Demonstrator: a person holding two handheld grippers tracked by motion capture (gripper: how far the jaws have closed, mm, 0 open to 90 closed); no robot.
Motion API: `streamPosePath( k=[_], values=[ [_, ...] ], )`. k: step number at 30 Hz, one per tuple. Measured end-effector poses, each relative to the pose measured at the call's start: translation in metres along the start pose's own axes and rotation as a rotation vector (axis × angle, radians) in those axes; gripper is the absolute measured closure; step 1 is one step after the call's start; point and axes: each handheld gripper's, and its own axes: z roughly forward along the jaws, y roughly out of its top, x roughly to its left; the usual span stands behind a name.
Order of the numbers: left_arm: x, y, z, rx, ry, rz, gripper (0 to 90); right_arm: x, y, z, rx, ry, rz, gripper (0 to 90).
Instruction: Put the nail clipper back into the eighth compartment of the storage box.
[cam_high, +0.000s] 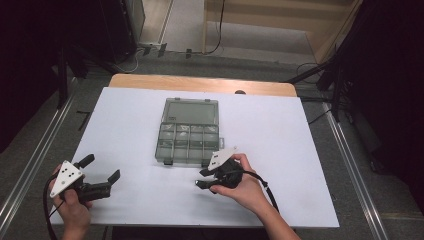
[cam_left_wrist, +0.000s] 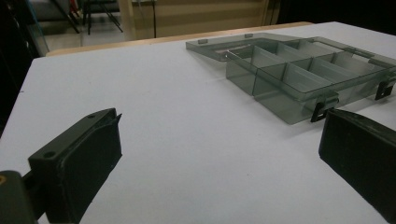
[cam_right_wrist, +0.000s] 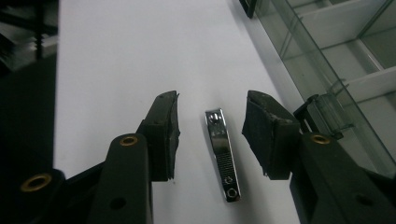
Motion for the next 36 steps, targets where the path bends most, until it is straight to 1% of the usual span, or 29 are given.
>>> streamPosePath(
  k=[3,4,5,8,10,11,12,13,14,15,16,17,18,19,23,25,29,34,36],
  values=[
    [0.0,0.0,0.0,0.0,0.001,-0.001,0.0,0.002,0.001,0.006,0.029,-0.002,-0.013,57.9],
    [0.0,0.0,0.0,0.0,0.001,-0.001,0.0,0.002,0.001,0.006,0.029,-0.002,-0.013,57.9],
    [0.0,0.0,0.001,-0.001,0.0,-0.003,0.0,0.003,0.001,0.011,0.043,-0.019,-0.031,57.9],
    [0.0,0.0,0.001,0.001,-0.001,-0.003,0.0,0.004,-0.001,0.015,0.042,-0.033,-0.048,57.2],
    [0.0,0.0,0.0,0.002,-0.001,-0.002,0.0,0.004,-0.001,0.016,0.046,-0.036,-0.046,58.0],
    [0.0,0.0,0.001,0.0,-0.001,-0.005,0.0,0.005,-0.003,0.021,0.057,-0.048,-0.051,62.9],
    [0.0,0.0,0.001,0.0,-0.001,-0.003,0.0,0.005,-0.004,0.023,0.071,-0.056,-0.061,64.4],
    [0.0,0.0,0.001,0.0,0.0,-0.004,0.0,0.006,-0.006,0.025,0.07,-0.066,-0.07,65.2],
    [0.0,0.0,0.001,0.001,-0.002,-0.004,0.0,0.005,-0.007,0.025,0.063,-0.064,-0.067,66.1],
    [0.0,0.0,0.001,0.001,-0.001,-0.004,0.0,0.004,-0.008,0.024,0.055,-0.058,-0.052,70.4],
    [0.0,0.0,0.001,0.001,-0.001,-0.004,0.0,0.004,-0.008,0.024,0.055,-0.058,-0.052,70.4],
    [0.0,0.0,0.001,0.0,-0.001,-0.006,0.0,0.002,-0.009,0.024,0.051,-0.064,-0.051,79.8],
    [0.0,0.0,0.001,0.0,-0.001,-0.006,0.0,0.002,-0.009,0.024,0.051,-0.064,-0.051,79.8],
    [0.0,0.0,0.001,0.001,0.0,-0.005,0.0,0.002,-0.009,0.024,0.051,-0.056,-0.04,80.6],
    [-0.001,0.0,0.001,0.001,-0.002,-0.005,0.0,0.001,-0.009,0.023,0.044,-0.056,-0.033,80.7],
    [-0.001,0.0,0.001,0.004,-0.001,0.001,0.0,0.002,-0.011,0.023,0.035,-0.062,-0.045,80.6],
    [-0.001,0.0,0.001,0.004,-0.001,0.002,0.0,0.0,-0.014,0.018,0.004,-0.056,-0.012,80.7],
    [-0.001,0.0,0.001,0.005,-0.001,0.004,0.0,-0.001,-0.014,0.014,-0.009,-0.043,0.004,80.8],
    [-0.001,0.0,0.002,0.005,-0.001,0.004,0.0,-0.001,-0.013,0.012,-0.025,-0.038,0.007,80.9]
  ],
)
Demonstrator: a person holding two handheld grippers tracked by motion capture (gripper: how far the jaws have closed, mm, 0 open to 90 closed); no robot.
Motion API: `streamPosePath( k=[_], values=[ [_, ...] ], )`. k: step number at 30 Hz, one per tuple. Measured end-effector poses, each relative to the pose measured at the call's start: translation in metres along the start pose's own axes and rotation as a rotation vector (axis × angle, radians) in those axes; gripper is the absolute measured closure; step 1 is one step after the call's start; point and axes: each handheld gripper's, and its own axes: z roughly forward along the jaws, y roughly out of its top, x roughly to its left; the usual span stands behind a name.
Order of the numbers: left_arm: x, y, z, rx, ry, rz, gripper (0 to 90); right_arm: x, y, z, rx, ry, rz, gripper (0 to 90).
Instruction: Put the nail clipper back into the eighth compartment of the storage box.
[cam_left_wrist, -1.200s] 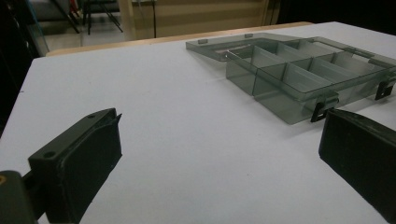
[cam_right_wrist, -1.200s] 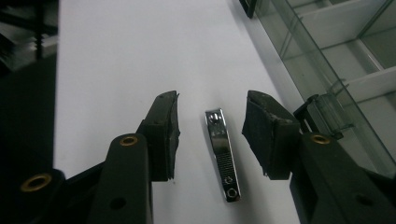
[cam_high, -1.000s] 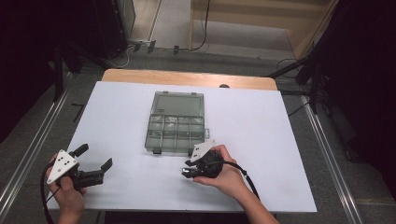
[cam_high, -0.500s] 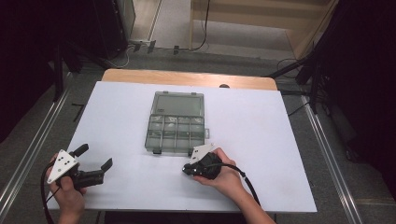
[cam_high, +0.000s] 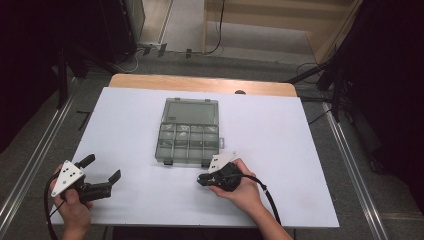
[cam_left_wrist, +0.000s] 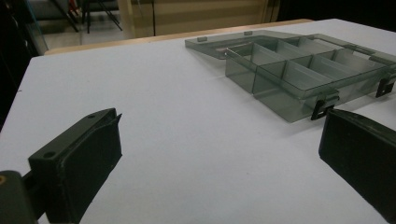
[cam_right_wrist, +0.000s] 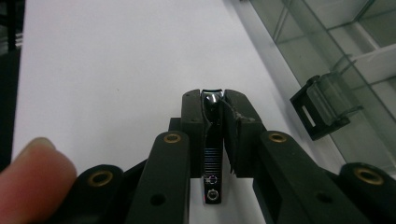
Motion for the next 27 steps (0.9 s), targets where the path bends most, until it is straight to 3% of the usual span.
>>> streamPosePath(
  k=[11,27],
  values=[
    [0.0,0.0,0.0,0.003,-0.001,0.003,0.0,-0.003,0.001,-0.01,-0.061,0.024,0.039,81.5],
    [0.0,0.0,0.0,0.001,0.001,0.0,0.0,-0.009,0.005,-0.027,-0.128,-0.001,0.069,81.8]
  ],
)
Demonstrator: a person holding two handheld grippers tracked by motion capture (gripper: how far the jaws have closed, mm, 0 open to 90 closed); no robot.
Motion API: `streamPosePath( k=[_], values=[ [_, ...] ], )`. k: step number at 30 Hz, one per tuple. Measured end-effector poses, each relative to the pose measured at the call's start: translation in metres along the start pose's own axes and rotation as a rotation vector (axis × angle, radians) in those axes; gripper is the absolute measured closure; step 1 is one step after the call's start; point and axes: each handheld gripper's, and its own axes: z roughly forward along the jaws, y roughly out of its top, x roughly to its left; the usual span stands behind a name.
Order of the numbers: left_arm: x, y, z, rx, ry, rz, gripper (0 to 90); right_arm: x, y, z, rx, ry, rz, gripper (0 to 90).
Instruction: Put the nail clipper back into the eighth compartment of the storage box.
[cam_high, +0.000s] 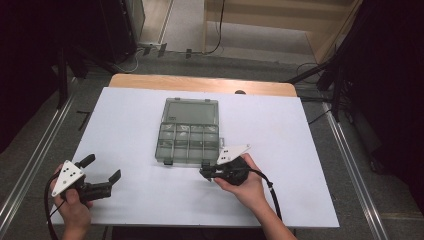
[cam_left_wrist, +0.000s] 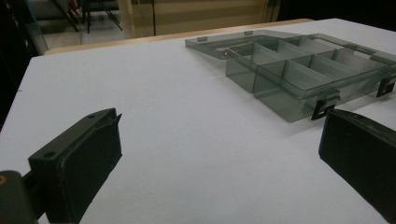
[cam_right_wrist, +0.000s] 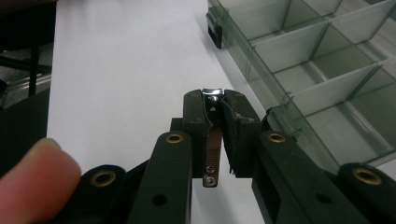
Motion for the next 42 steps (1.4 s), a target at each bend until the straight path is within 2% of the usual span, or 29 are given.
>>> streamPosePath(
  k=[10,29,42],
  values=[
    [0.0,0.0,0.0,-0.002,0.002,-0.005,0.0,-0.006,0.002,-0.006,-0.041,-0.034,0.041,81.8],
    [0.0,0.0,0.0,0.001,0.0,0.001,0.0,-0.014,0.006,-0.016,-0.079,-0.09,0.083,81.8],
    [0.0,0.0,0.0,0.004,0.0,0.003,0.0,-0.02,0.012,-0.017,-0.092,-0.133,0.138,81.8]
  ],
)
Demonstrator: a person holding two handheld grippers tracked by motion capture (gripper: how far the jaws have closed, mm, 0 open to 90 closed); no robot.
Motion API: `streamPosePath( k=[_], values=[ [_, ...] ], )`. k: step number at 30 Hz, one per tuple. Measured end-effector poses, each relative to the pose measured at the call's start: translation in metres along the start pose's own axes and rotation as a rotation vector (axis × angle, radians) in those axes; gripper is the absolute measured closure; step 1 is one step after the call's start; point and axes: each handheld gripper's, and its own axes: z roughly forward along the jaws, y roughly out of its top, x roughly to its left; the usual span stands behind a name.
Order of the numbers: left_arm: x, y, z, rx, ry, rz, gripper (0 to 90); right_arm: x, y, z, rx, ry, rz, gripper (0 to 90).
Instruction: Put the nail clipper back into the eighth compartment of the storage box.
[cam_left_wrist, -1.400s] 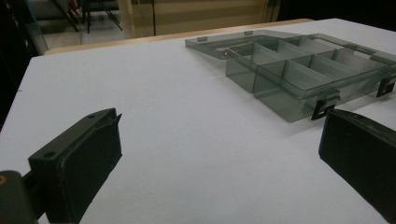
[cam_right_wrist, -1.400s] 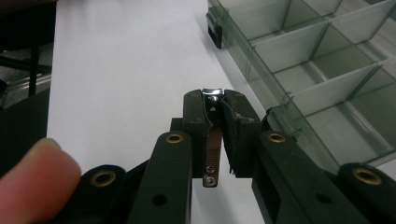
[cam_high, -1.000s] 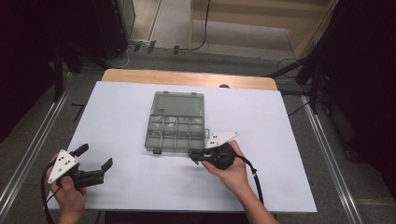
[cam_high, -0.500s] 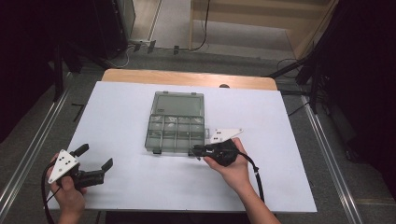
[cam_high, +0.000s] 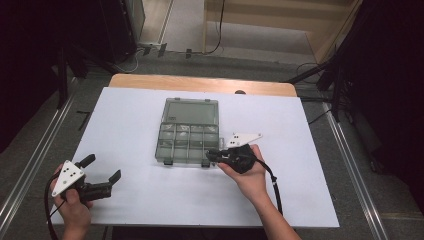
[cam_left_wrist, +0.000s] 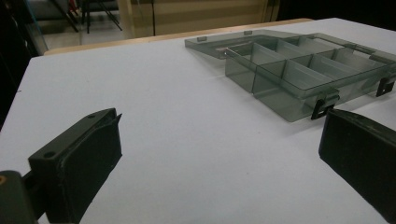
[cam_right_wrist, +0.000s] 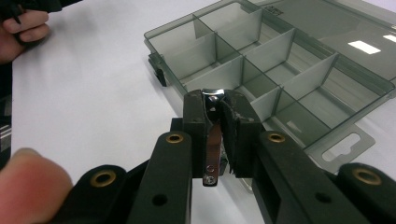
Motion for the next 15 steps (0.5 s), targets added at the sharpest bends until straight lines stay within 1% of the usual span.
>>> streamPosePath(
  k=[8,9,11,15],
  values=[
    [-0.0002,0.0001,0.0003,0.0,-0.002,0.001,0.0,-0.0018,0.0054,-0.0008,-0.012,-0.022,0.007,81.8],
    [-0.0002,0.0001,0.0001,-0.001,-0.001,0.0,0.0,-0.002,0.007,0.0001,-0.011,-0.034,0.011,81.8],
    [0.0,0.0,0.0001,-0.002,-0.002,0.0,0.0,-0.002,0.0074,0.0005,-0.011,-0.038,0.014,81.8],
    [0.0003,-0.0001,-0.0001,-0.005,-0.002,-0.002,0.0,-0.0033,0.0095,0.0031,-0.012,-0.075,0.03,81.8]
  ],
)
